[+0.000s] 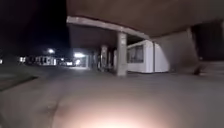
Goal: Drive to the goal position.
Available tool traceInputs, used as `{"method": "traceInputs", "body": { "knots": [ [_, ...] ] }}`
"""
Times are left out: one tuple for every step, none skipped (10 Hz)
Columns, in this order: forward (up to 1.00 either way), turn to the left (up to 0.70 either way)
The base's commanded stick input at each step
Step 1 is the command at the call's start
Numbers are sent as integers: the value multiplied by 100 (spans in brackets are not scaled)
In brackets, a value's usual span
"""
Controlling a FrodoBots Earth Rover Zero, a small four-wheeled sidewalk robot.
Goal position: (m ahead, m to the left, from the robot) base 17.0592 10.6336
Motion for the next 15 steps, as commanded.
{"method": "traceInputs", "body": {
  "knots": [
    [100,10],
    [100,10],
    [100,10],
    [100,10],
    [100,10],
    [100,10],
    [100,10],
    [100,8],
    [100,6],
    [100,6],
    [100,6],
    [100,5],
    [100,5],
    [100,6],
    [100,6]
  ]
}}
